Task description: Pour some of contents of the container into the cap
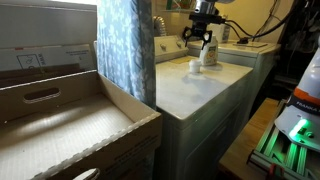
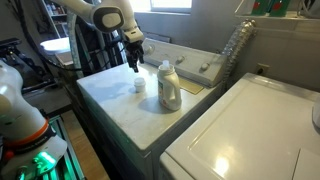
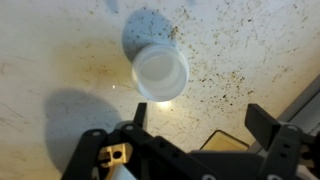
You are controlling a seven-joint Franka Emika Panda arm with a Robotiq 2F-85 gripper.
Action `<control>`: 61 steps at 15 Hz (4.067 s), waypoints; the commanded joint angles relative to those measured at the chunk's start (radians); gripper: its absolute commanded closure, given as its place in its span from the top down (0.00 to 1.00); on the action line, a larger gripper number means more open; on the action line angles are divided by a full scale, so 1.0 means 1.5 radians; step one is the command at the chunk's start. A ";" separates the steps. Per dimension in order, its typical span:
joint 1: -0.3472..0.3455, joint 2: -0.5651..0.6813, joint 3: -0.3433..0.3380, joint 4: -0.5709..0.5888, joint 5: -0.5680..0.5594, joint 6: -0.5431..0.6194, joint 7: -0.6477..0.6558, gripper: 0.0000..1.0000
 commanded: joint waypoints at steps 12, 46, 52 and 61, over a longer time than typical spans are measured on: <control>-0.064 0.000 -0.082 0.094 0.033 -0.107 0.145 1.00; -0.143 0.195 -0.259 0.279 0.252 -0.253 -0.030 1.00; -0.145 0.242 -0.257 0.293 0.262 -0.252 -0.032 1.00; -0.148 0.271 -0.253 0.314 0.304 -0.264 -0.041 0.44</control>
